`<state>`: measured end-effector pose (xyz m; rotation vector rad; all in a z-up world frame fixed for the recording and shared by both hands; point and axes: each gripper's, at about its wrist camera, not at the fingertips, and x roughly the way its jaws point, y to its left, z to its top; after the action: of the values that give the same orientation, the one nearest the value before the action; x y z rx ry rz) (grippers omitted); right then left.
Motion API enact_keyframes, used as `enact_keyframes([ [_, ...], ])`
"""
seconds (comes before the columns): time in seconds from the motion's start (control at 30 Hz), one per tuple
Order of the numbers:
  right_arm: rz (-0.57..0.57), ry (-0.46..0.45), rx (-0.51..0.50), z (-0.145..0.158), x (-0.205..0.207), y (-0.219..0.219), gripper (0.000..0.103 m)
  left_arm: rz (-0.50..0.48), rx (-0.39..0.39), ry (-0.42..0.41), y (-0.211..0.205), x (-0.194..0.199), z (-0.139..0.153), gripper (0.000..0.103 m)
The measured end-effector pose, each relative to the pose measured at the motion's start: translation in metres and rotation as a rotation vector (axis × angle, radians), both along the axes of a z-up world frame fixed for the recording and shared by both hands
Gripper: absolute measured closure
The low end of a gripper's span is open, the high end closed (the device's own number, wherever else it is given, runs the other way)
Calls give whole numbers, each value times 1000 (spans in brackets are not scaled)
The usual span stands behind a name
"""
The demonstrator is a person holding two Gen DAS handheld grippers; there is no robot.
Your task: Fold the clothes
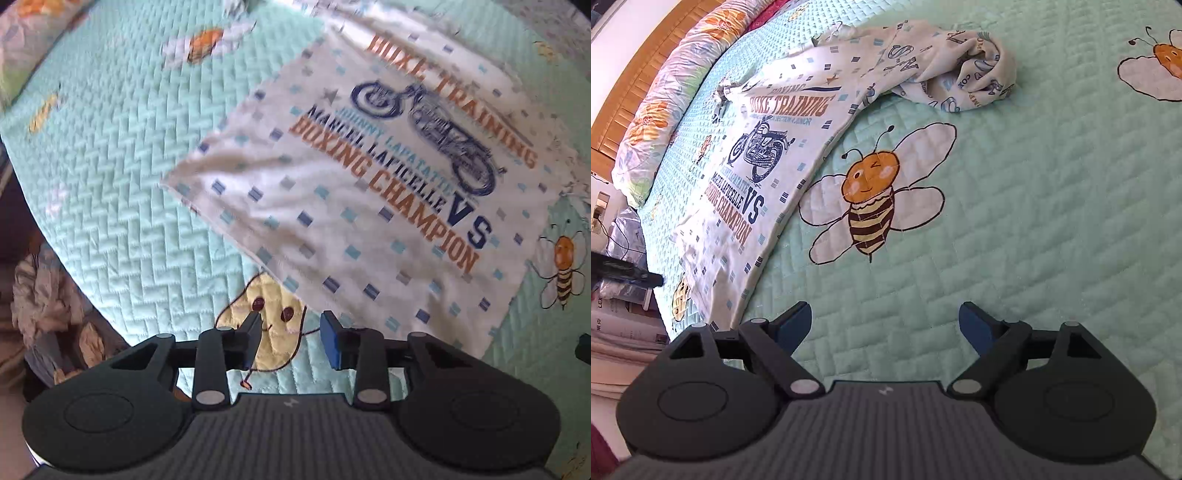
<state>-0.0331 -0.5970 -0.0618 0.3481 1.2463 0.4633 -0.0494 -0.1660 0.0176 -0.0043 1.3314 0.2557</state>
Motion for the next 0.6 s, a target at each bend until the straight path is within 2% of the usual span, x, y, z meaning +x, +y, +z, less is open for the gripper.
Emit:
enact_keyframes([
  [0.07, 12, 4, 6, 0, 1, 3, 16, -88, 158, -72, -26, -8, 22, 47],
  [0.1, 19, 5, 7, 0, 2, 5, 16, -95, 208, -113, -32, -13, 30, 37],
  [0.13, 26, 5, 9, 1, 3, 7, 16, -72, 228, -149, -31, -16, 33, 26],
  [0.2, 40, 0, 14, 2, 4, 11, 16, 67, 169, -158, -15, -24, 37, 21],
  [0.27, 48, -4, 20, 4, 5, 15, 16, 254, 76, -110, 9, -31, 29, 22],
  [0.3, 50, -7, 22, 5, 6, 16, 16, 340, 43, -90, 20, -36, 22, 27],
  [0.33, 51, -10, 23, 7, 7, 17, 16, 411, 24, -82, 30, -42, 16, 32],
  [0.37, 51, -13, 25, 8, 7, 17, 16, 452, 9, -67, 35, -47, 9, 33],
  [0.43, 49, -18, 30, 9, 7, 17, 16, 453, 6, -27, 30, -51, -8, 34],
  [0.5, 47, -16, 32, 8, 6, 17, 16, 450, 47, -11, 23, -51, -18, 36],
  [0.53, 45, -10, 31, 6, 5, 17, 16, 473, 63, 2, 25, -50, -22, 44],
  [0.6, 35, 2, 32, 3, 4, 15, 16, 461, 163, -11, 22, -47, -16, 55],
])
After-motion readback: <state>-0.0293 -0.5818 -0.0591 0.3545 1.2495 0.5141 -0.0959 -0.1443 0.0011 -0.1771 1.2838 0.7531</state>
